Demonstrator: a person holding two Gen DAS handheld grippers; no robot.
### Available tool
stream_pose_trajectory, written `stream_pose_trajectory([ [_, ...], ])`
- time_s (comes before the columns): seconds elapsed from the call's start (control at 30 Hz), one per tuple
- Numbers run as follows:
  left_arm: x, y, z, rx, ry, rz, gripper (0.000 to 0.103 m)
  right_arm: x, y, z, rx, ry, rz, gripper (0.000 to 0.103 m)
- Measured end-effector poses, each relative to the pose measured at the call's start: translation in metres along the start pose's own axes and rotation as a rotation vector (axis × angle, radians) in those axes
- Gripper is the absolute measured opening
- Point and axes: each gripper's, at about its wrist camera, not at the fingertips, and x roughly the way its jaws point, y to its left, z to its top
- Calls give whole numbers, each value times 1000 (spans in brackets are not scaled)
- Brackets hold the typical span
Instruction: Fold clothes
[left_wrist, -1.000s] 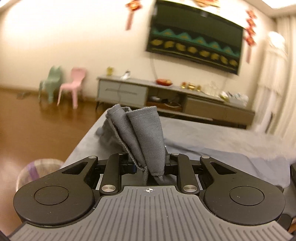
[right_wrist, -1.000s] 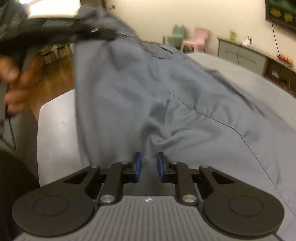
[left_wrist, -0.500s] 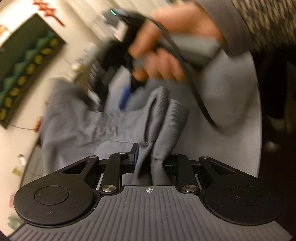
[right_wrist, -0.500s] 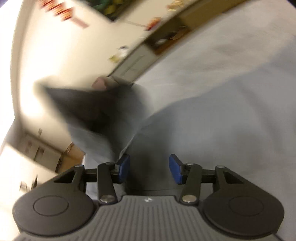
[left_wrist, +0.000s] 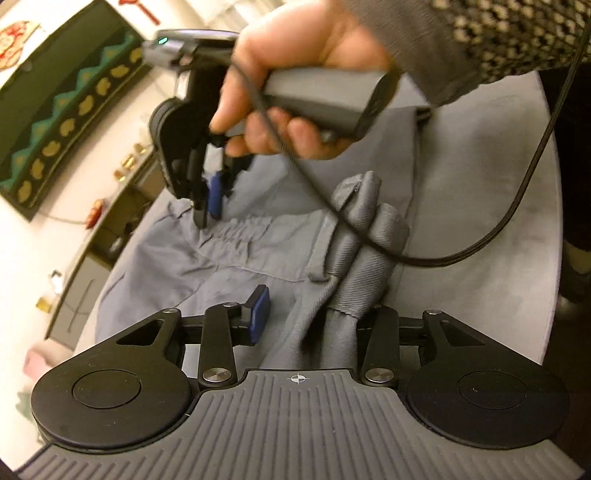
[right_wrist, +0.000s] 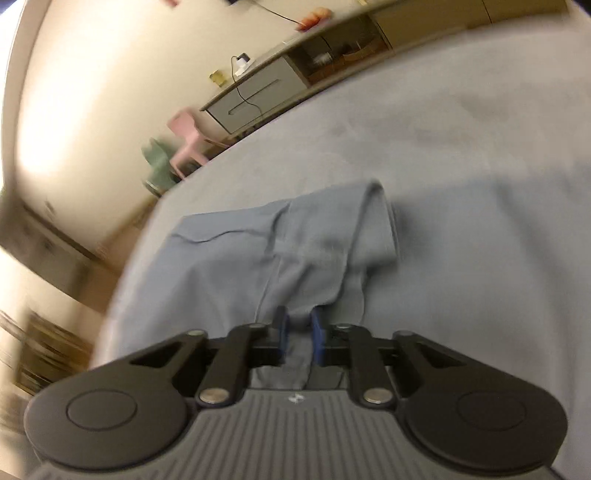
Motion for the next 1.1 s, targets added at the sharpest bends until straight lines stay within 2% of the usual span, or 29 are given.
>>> stream_pose_trajectory([
  [0.1, 2, 0, -3, -13, 1, 40, 31, 13, 19, 6, -166, 2, -122, 10],
  [0.17, -1, 1, -6, -19, -19, 42, 35, 20, 25, 4, -222, 22, -169, 7],
  [0.2, -10, 6, -8, -39, -51, 14, 36, 25, 27, 4, -248, 30, -191, 8],
  [0.23, -21, 13, -10, -65, -83, -15, 37, 27, 30, 7, -258, 31, -210, 14],
  [0.27, -36, 25, -16, -122, -111, -48, 39, 16, 33, 7, -254, 16, -217, 16],
  [0.33, -67, 49, -26, -236, -167, -113, 47, -24, 36, 0, -253, -32, -206, 20],
  [0.4, -91, 77, -37, -331, -213, -157, 66, -63, 44, -12, -283, -71, -165, 20],
  [0.5, -115, 121, -54, -421, -254, -260, 72, -93, 59, -26, -372, -70, -110, 35],
  [0.53, -117, 136, -57, -434, -272, -277, 73, -96, 66, -30, -400, -64, -96, 35],
  [0.57, -118, 150, -58, -445, -286, -279, 74, -98, 74, -35, -428, -59, -82, 35],
  [0.63, -104, 180, -54, -459, -287, -174, 78, -92, 94, -44, -472, -41, -34, 42],
  [0.73, -53, 230, -48, -598, -190, -61, 72, -90, 121, -62, -561, -20, 25, 44],
  [0.77, -34, 243, -49, -642, -185, -96, 61, -88, 130, -67, -596, -17, 29, 44],
  [0.8, -15, 255, -49, -686, -179, -130, 56, -83, 138, -72, -629, -15, 28, 44],
  [0.83, 3, 265, -49, -719, -174, -165, 55, -82, 146, -76, -663, -7, 32, 43],
  [0.9, 31, 264, -51, -698, -153, -216, 53, -76, 154, -88, -728, 27, 19, 41],
  [1.03, 95, 254, -71, -731, 121, -75, 50, -62, 149, -102, -806, 62, -93, 38],
  [1.07, 102, 256, -82, -780, 164, -44, 53, -58, 147, -103, -809, 63, -105, 38],
  [1.1, 99, 257, -84, -793, 166, -24, 52, -57, 145, -103, -809, 62, -105, 38],
])
